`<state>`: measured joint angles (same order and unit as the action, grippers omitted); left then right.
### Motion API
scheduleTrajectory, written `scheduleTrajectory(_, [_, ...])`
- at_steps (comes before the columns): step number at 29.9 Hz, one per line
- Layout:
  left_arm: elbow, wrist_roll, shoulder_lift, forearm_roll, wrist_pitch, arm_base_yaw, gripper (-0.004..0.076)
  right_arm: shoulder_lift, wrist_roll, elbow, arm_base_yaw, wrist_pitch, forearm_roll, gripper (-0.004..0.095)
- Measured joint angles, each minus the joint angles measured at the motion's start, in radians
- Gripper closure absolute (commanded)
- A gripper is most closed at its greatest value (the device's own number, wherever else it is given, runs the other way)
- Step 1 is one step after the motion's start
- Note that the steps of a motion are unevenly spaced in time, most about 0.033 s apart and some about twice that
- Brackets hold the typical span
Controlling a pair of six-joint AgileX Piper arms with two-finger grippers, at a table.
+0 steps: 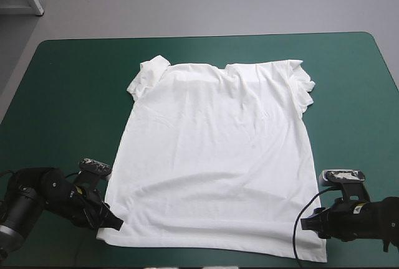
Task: Fold the cloth
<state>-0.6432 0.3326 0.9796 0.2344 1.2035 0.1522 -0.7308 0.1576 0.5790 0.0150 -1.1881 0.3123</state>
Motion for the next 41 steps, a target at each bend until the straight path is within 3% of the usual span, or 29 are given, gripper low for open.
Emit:
scheduleTrajectory(3, [0.000,0.010,0.001,-0.002,-0.027,0.000,0.0355,0.000,-0.004,0.000,0.000,0.030,-0.001,0.0345])
scheduleTrajectory(10, [-0.141,-0.078,-0.028,-0.105,-0.264,0.000,0.0355,0.000,0.000,0.107,0.000,0.208,-0.021,0.0345])
scheduleTrajectory(17, [-0.344,-0.116,0.151,-0.106,-0.387,0.000,0.0355,-0.032,0.028,0.209,0.000,0.330,-0.026,0.0349])
scheduleTrajectory(29, [-0.619,-0.116,0.600,0.031,-0.372,-0.090,0.0355,-0.188,0.083,0.230,0.000,0.367,-0.030,0.0376])
scheduleTrajectory(41, [-0.654,-0.030,0.846,0.097,-0.420,-0.109,0.0355,-0.210,0.095,0.231,0.000,0.448,-0.030,0.0386])
